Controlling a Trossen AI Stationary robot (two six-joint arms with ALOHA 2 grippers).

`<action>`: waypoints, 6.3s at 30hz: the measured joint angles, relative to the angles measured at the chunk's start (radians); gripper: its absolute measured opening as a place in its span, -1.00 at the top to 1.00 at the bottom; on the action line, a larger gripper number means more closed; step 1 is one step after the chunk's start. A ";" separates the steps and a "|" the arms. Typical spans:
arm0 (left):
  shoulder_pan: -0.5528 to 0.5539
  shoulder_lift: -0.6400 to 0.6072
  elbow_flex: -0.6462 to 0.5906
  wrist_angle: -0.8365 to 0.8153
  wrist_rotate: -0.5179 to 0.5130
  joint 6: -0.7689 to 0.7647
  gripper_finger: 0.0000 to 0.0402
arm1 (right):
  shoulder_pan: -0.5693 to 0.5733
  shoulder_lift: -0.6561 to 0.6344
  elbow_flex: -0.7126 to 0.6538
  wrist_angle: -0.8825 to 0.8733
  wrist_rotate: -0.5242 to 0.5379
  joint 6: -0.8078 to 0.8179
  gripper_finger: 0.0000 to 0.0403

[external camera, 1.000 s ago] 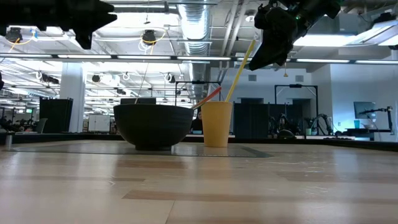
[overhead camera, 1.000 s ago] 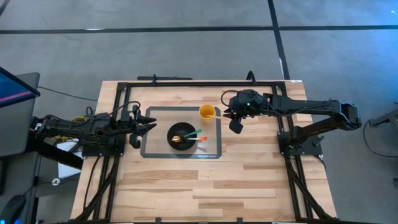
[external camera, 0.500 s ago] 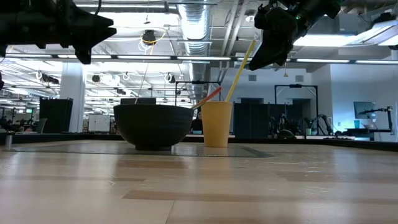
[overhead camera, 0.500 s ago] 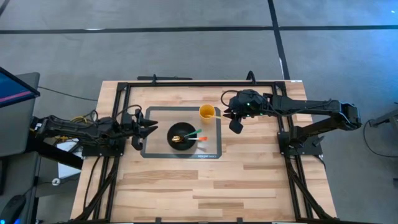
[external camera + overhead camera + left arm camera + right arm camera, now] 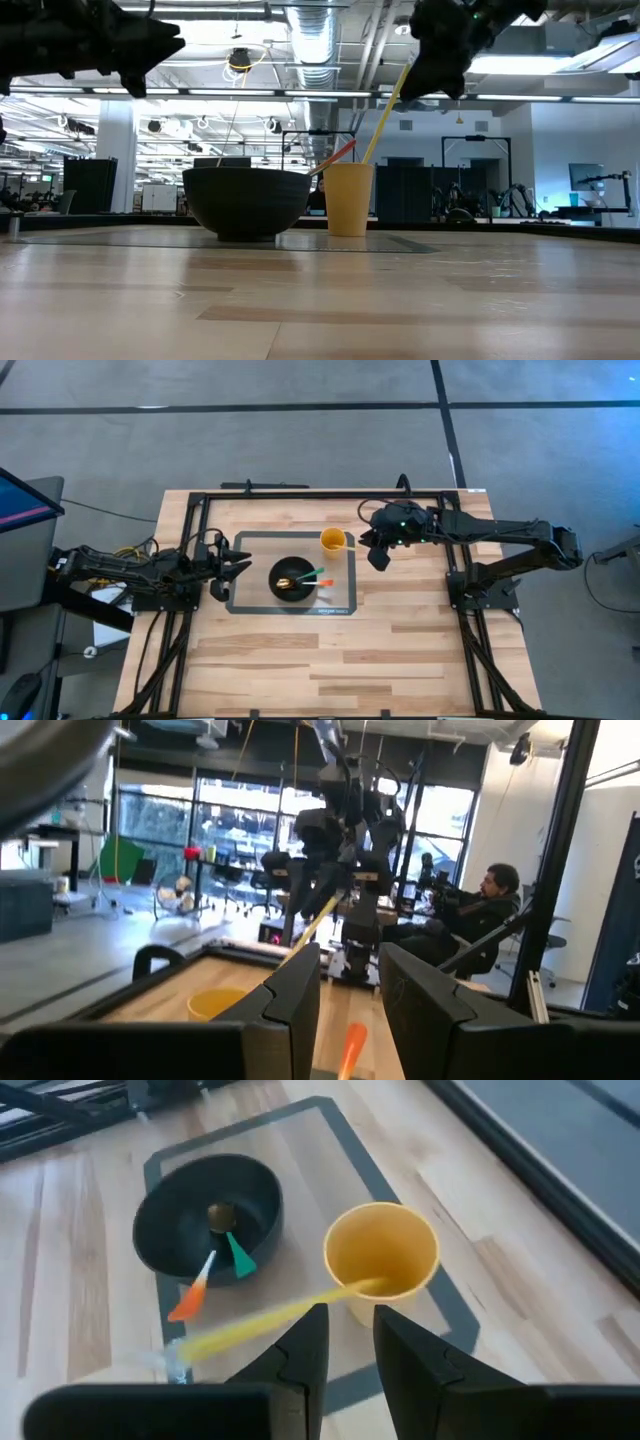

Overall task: Pick & Place Utensil
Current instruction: Return to Home Position

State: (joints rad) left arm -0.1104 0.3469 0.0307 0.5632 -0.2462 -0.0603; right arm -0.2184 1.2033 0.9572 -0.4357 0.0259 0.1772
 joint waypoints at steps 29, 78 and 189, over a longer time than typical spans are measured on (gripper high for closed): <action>0.000 0.001 0.000 0.015 0.000 0.003 0.47 | 0.054 -0.604 -0.337 0.225 0.001 -0.104 0.62; 0.000 0.001 0.000 0.021 0.000 0.003 0.47 | 0.053 -1.202 -0.901 0.313 0.000 0.034 0.62; 0.000 0.001 0.001 0.022 0.000 0.003 0.47 | 0.053 -1.202 -0.902 0.310 0.000 0.034 0.62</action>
State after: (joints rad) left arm -0.1108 0.3477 0.0315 0.5850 -0.2462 -0.0574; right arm -0.1652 0.0017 0.0555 -0.1261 0.0261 0.2108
